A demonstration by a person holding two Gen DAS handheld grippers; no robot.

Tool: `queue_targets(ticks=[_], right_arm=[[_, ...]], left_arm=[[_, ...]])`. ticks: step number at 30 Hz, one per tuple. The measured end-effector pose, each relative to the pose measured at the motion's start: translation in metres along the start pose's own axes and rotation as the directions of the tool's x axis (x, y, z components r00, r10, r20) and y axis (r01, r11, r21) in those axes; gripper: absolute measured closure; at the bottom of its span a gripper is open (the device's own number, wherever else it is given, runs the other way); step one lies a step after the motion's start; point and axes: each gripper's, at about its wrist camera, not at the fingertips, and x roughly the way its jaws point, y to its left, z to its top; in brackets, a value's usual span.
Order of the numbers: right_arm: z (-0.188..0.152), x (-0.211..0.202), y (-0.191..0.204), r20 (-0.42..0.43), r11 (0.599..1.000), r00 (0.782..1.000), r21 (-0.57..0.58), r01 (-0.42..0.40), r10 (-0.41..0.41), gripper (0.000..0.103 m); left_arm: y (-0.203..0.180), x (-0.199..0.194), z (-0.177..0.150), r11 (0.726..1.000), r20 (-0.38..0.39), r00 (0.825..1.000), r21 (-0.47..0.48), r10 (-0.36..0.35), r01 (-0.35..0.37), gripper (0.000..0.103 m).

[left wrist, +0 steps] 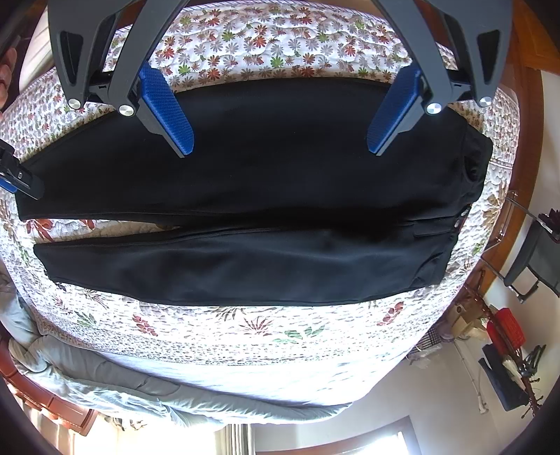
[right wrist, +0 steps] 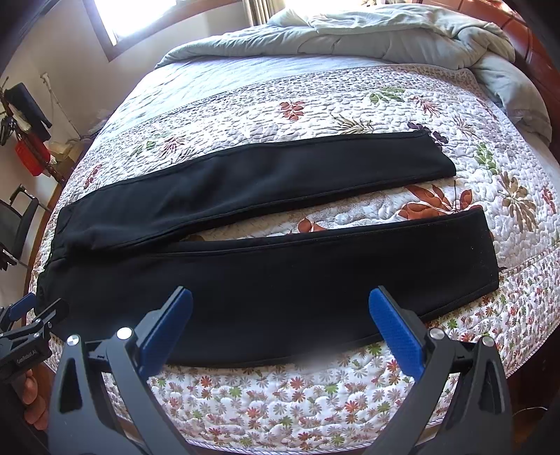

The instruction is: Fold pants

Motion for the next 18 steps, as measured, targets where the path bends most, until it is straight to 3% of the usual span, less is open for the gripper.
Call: queue_targets(ticks=[18], right_arm=[[-0.0007, 0.0019, -0.0023, -0.009, 1.0, 1.0, 0.011, -0.003, 0.003, 0.003]], left_arm=[[0.0011, 0.0008, -0.0003, 1.0, -0.002, 1.0, 0.003, 0.002, -0.002, 0.004]])
